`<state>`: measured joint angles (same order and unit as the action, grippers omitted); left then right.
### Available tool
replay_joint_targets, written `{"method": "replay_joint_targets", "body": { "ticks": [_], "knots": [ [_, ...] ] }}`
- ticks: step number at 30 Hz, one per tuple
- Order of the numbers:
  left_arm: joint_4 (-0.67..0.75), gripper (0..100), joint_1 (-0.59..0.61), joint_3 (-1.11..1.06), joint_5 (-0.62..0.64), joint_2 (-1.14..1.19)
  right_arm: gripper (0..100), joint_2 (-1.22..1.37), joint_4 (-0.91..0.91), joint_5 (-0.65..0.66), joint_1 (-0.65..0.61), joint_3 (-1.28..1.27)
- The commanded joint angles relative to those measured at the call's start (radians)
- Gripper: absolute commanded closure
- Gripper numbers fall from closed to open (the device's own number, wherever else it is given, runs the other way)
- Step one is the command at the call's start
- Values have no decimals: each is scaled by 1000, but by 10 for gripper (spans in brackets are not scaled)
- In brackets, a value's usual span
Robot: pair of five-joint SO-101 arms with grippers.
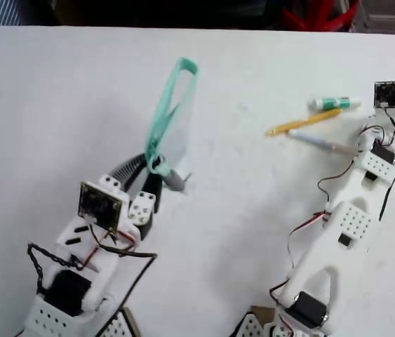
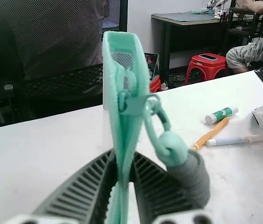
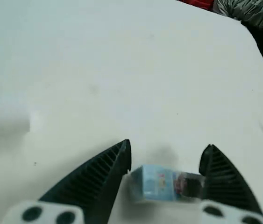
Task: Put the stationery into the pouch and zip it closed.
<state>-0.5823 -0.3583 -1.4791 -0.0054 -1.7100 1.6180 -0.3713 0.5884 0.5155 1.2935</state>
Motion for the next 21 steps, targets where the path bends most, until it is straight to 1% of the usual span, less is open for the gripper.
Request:
{"method": "replay_joint_targets", "body": {
  "ticks": [1,5,7,10,14,17,21],
  "knots": [
    [9,972,-1,-2,-11,8,783,25,-12,28,-30,-23],
    [9,972,-1,-2,-11,8,822,18,-73,28,10,-18],
    [9,972,-1,0,-11,8,849,10,-131,29,38,8],
    [9,972,-1,0,-11,8,877,-13,-349,89,67,49],
    [9,972,-1,0,-11,8,880,-48,-671,190,87,120],
    [11,972,-1,0,-11,8,881,-71,-858,229,108,215],
    [11,972,-1,0,-11,8,927,-85,-1049,281,124,373]
  ]
}}
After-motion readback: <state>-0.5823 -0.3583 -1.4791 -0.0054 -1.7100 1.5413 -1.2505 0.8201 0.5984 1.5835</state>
